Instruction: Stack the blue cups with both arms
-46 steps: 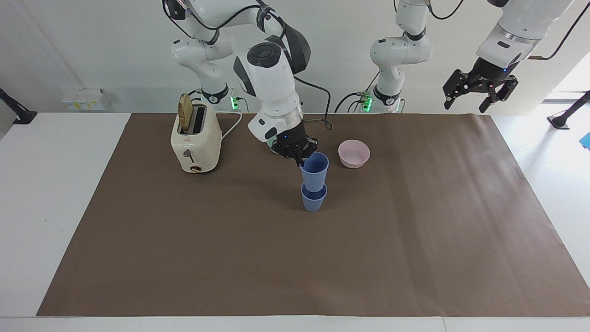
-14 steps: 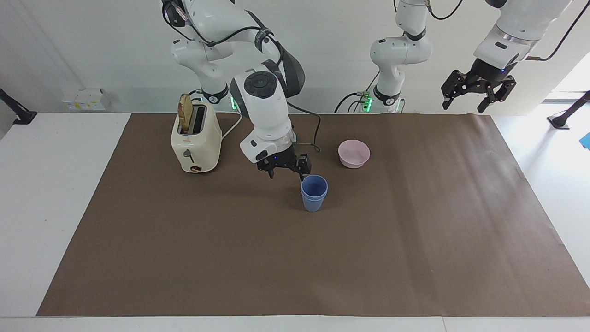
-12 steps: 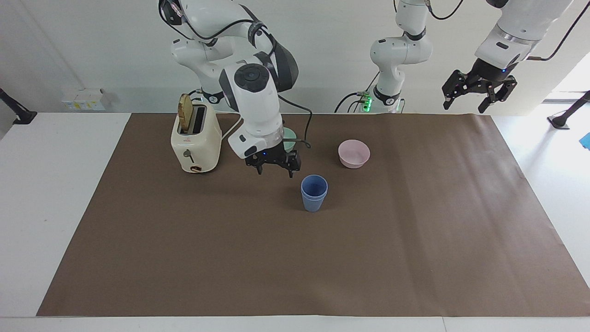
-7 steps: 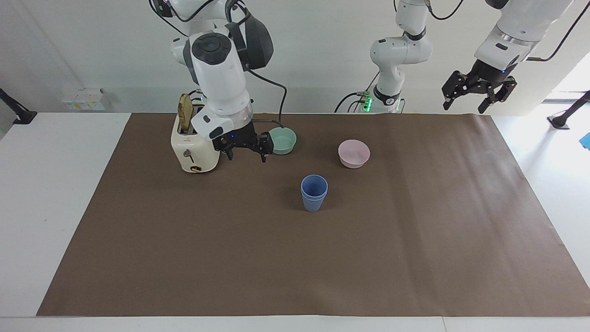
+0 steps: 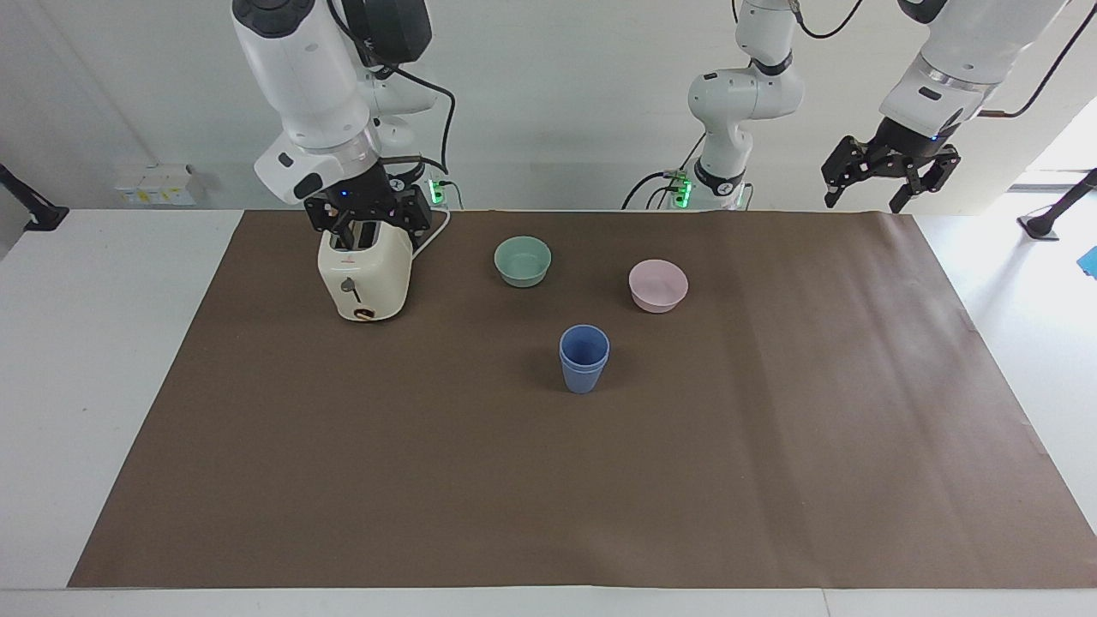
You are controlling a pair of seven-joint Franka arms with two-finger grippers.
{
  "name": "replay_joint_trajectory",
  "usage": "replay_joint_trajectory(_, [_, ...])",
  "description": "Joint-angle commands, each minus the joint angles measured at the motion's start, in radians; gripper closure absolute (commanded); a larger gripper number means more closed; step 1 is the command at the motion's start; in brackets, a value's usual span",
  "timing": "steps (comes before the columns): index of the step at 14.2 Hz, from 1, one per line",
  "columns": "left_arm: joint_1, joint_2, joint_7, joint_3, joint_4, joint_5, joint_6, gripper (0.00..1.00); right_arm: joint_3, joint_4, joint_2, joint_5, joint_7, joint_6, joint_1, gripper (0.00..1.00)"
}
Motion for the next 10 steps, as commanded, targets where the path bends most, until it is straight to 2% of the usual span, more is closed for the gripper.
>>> replay_joint_trajectory(1, [0.012, -0.017, 0.003, -0.009, -0.022, 0.013, 0.002, 0.00, 0.006, 0.002, -0.065, -0.018, -0.133, -0.036, -0.053, 0.00])
replay_joint_trajectory(4, [0.013, -0.017, 0.001, -0.009, -0.023, 0.011, 0.001, 0.00, -0.005, -0.056, -0.111, 0.000, -0.178, -0.045, -0.097, 0.00])
replay_joint_trajectory(8, [0.013, -0.020, 0.000, -0.009, -0.026, 0.011, -0.001, 0.00, -0.011, -0.098, -0.134, 0.089, -0.163, -0.048, -0.128, 0.00])
replay_joint_trajectory(10, [0.013, -0.020, 0.000, -0.009, -0.026, 0.011, -0.001, 0.00, -0.013, -0.102, -0.140, 0.091, -0.136, -0.048, -0.130, 0.00])
